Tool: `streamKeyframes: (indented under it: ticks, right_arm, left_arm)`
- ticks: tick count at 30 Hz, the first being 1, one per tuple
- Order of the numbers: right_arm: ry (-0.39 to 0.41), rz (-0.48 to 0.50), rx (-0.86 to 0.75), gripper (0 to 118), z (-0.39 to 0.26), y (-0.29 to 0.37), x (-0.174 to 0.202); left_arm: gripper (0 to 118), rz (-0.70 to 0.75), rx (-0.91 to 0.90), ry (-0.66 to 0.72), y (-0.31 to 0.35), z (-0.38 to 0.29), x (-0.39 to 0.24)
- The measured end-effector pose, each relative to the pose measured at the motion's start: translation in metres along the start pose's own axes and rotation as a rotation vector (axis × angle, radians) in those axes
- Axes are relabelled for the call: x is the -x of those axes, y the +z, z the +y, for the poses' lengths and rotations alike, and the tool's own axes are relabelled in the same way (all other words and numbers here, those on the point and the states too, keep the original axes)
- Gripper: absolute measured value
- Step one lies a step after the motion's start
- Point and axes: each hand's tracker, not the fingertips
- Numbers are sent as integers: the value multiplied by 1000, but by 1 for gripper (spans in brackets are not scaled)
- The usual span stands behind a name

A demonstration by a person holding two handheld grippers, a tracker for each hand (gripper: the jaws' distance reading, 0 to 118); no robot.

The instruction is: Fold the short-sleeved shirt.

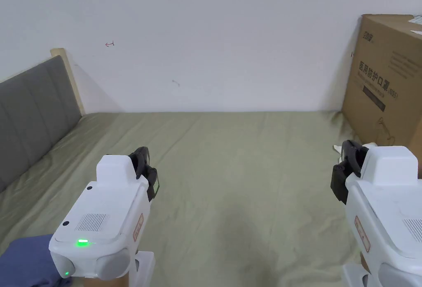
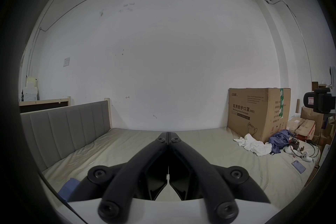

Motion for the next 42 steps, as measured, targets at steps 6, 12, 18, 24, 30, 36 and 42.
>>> streamKeyframes:
  ticks: [6, 12, 18, 24, 30, 36, 42]
  right_arm:
    - [5, 3, 0, 0, -1, -1, -1]
    - [6, 4, 0, 0, 3, 1, 5]
    - [5, 6, 2, 0, 2, 0, 4]
    - [9, 6, 4, 0, -1, -3, 3]
    - [-1, 8, 16, 74, 0, -3, 5]
    - [-7, -5, 7, 111, -2, -4, 5]
    - [-16, 1, 11, 118, -3, -6, 4]
  left_arm:
    - [0, 3, 1, 8, 0, 0, 2]
    - [0, 6, 0, 9, -1, 0, 4]
    - [0, 7, 0, 7, -1, 0, 4]
    - [0, 12, 1, 4, -2, -1, 5]
    - [83, 22, -13, 9, 0, -4, 5]
    - [118, 26, -30, -8, 0, -3, 3]
    - [118, 34, -28, -4, -1, -1, 1]
